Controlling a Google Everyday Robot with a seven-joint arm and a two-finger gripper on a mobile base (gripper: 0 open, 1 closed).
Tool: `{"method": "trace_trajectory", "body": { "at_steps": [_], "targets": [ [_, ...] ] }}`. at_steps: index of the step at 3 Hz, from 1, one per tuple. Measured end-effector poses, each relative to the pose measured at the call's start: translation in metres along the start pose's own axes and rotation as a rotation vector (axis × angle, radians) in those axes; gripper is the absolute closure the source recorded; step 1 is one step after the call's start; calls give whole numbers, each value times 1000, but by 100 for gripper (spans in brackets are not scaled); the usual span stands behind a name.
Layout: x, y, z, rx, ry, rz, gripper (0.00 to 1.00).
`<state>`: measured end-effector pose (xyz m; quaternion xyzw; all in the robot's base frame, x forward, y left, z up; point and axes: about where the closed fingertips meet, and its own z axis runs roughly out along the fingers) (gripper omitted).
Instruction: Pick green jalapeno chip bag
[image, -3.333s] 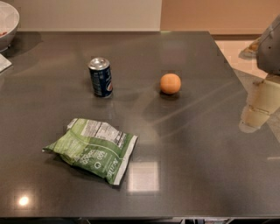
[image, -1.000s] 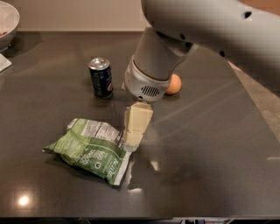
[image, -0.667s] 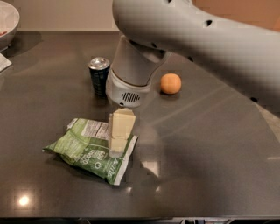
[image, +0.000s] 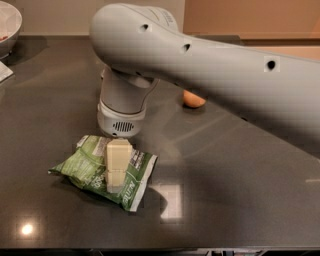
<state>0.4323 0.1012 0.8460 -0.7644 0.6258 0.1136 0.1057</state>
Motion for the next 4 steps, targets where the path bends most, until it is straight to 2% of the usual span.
{"method": "trace_trajectory", "body": {
  "at_steps": [1, 2, 3, 4],
  "targets": [
    [0, 2, 8, -11, 19, 16, 18],
    [3, 3, 8, -21, 24, 31, 41],
    [6, 5, -3, -18, 12, 36, 64],
    [6, 4, -27, 7, -14, 27, 88]
  ]
}}
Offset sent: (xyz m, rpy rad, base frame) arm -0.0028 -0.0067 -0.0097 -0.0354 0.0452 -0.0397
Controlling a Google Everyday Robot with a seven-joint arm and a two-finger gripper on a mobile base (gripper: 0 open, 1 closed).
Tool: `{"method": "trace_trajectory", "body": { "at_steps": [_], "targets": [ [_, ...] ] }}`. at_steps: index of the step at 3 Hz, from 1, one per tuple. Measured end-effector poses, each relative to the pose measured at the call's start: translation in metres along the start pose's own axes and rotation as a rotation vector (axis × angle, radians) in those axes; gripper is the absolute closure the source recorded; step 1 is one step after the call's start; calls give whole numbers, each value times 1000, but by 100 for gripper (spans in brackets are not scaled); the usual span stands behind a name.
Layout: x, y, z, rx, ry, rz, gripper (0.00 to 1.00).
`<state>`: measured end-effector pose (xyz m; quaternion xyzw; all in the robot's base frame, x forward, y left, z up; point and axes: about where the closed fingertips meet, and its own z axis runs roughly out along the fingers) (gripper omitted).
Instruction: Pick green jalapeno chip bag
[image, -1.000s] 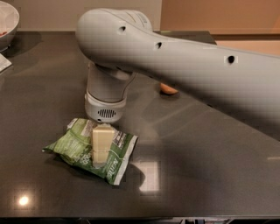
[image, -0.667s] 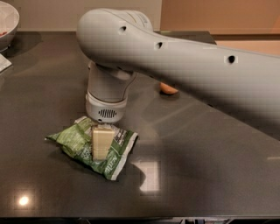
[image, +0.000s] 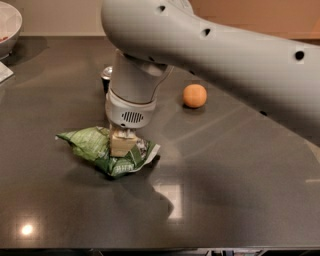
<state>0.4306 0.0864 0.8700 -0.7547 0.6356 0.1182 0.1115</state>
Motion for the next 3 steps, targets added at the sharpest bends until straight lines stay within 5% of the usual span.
{"method": "trace_trajectory", "body": {
  "at_steps": [1, 3],
  "targets": [
    [1, 0, -32, 30, -31, -17, 100],
    [4, -4, -104, 80, -87, -80, 100]
  ]
}}
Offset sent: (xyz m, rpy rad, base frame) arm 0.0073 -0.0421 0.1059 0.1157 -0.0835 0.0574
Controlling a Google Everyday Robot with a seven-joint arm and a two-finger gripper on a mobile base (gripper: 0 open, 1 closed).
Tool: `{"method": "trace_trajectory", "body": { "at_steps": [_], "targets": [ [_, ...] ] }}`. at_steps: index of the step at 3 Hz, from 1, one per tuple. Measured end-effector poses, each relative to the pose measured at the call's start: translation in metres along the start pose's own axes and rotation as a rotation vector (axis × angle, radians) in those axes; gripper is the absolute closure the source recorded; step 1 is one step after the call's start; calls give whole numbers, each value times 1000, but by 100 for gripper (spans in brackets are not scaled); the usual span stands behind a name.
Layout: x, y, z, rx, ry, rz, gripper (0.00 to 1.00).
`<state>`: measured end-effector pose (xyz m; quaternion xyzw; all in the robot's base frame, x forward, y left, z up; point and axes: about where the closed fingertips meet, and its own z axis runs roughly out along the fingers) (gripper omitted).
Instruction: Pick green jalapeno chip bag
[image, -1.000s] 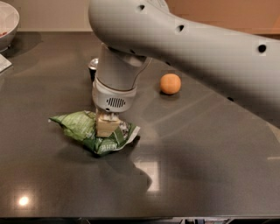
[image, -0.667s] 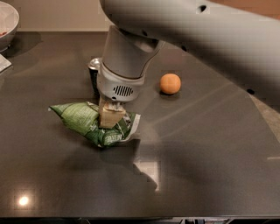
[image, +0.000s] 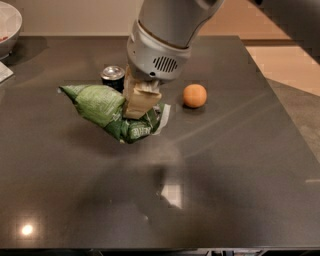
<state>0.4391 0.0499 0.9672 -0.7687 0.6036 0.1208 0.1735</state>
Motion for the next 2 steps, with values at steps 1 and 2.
{"method": "trace_trajectory", "body": {
  "at_steps": [1, 2],
  "targets": [
    [-8, -9, -48, 28, -68, -44, 100],
    [-11, -11, -52, 46, -74, -47, 100]
  ]
}}
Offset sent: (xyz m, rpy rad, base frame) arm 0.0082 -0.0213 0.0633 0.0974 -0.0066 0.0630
